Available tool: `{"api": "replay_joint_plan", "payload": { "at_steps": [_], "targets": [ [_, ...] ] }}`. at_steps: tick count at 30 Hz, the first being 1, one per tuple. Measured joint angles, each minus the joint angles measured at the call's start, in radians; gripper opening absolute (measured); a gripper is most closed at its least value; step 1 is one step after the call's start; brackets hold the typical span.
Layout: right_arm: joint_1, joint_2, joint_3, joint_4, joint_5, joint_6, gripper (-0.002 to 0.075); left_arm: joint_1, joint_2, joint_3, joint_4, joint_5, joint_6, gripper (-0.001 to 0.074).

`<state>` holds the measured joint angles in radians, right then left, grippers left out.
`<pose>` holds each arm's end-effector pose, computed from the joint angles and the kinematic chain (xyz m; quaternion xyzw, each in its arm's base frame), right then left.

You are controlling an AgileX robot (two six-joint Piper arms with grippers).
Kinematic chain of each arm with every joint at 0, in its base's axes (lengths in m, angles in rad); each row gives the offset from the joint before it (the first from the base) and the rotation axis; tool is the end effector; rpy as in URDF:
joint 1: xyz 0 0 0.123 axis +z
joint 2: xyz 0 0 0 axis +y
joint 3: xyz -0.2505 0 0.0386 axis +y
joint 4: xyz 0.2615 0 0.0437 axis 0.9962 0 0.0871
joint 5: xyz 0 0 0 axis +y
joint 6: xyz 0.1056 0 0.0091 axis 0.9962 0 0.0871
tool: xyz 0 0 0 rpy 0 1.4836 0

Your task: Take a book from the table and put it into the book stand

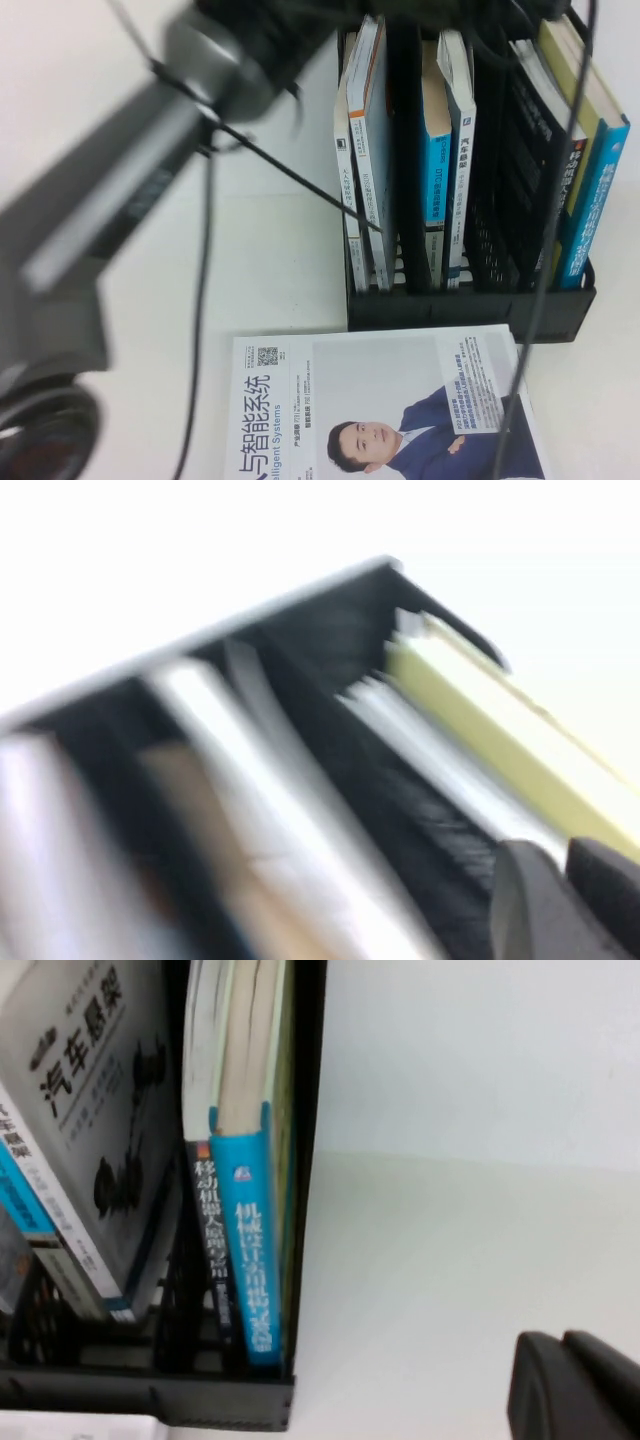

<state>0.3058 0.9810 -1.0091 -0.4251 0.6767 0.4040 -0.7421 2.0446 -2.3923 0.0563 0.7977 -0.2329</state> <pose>0.2389 0.0467 0.3530 -0.0380 0.8585 -0.0187 0.5110 0.3556 -0.3203 0.4209 0.2118 0.7950 -0.2414 0.5146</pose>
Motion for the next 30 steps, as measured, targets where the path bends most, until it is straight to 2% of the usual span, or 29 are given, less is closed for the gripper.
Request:
{"api": "replay_joint_plan", "payload": {
  "at_steps": [5,11,15,21,26,30],
  "targets": [
    [0.000,-0.049,0.000,0.005,-0.001,-0.106,0.0005,0.004,-0.122,0.000,0.234,0.162,0.000,0.0007],
    [0.000,-0.142,0.000,0.115,0.015,-0.155,0.0005,0.008,-0.267,0.037,0.251,0.228,0.020,0.0001],
    [0.000,-0.205,0.015,0.241,0.027,-0.226,0.0005,-0.013,-0.352,0.168,0.168,0.179,0.077,0.0001],
    [0.000,-0.310,0.144,0.347,0.023,-0.297,0.0005,-0.119,-0.461,0.560,0.152,0.006,0.161,0.0001],
    [0.000,-0.400,0.312,0.431,-0.026,-0.310,0.0005,-0.176,-0.518,0.856,0.178,-0.211,0.050,0.0001],
    [0.000,-0.481,0.466,0.507,-0.110,-0.367,0.0005,-0.176,-0.546,1.019,0.093,-0.351,-0.038,0.0001]
  ]
}}
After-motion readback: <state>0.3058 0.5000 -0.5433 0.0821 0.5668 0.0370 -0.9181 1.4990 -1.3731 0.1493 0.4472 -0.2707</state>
